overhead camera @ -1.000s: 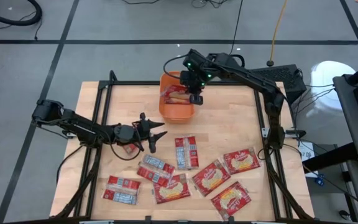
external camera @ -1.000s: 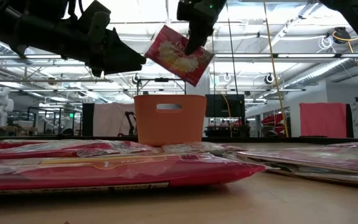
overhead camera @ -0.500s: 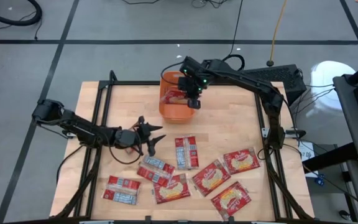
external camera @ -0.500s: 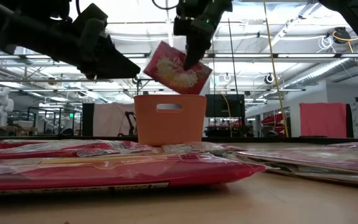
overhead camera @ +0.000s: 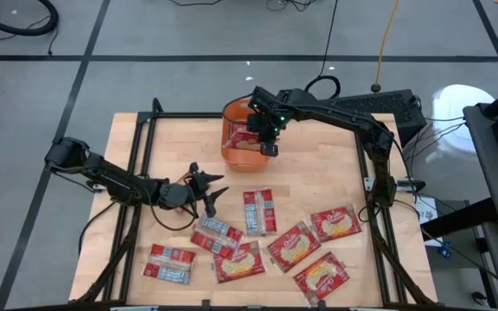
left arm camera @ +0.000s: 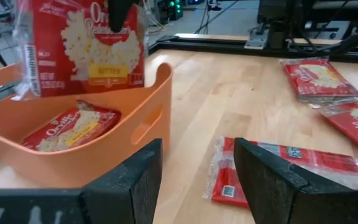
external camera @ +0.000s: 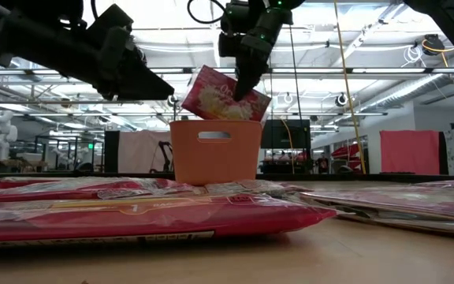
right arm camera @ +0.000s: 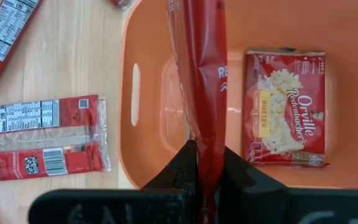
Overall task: Sort popcorn bags into baskets
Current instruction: Put the red popcorn bag into the orange bin
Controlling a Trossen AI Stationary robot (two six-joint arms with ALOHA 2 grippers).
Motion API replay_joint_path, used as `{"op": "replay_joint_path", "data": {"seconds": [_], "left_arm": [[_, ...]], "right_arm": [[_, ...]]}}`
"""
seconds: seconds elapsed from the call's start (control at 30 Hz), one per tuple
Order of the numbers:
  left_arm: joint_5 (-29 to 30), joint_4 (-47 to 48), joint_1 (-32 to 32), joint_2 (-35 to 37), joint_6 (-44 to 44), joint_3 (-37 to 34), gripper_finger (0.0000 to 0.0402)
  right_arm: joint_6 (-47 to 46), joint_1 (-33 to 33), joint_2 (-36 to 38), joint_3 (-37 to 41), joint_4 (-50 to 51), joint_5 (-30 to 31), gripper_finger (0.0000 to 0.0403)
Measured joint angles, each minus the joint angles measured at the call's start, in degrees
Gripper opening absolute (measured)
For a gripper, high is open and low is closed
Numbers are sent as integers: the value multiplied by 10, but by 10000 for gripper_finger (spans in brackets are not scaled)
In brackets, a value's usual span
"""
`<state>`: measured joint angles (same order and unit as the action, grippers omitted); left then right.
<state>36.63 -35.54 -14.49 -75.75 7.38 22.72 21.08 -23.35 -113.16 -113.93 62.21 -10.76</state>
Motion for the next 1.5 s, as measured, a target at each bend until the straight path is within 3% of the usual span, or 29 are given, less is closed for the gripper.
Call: {"op": "replay_joint_path", "data": {"seconds": [0.4, 0.6, 0.77, 1.3, 1.5], "left_arm": [[40, 67, 22, 0, 39, 0, 200], [40, 76, 44, 0, 35, 0, 200], [39, 90, 64, 0, 34, 0, 200], [18, 88, 112, 0, 21, 0, 200], [18, 88, 121, 0, 21, 0, 200]], "right_arm": [[-10, 21, 0, 0, -4, 2, 18], [-33, 25, -8, -1, -50, 4, 18], [-46, 25, -19, 0, -45, 33, 18], [-38, 19, -51, 0, -10, 32, 18], [-35, 20, -51, 0, -10, 31, 38]]}}
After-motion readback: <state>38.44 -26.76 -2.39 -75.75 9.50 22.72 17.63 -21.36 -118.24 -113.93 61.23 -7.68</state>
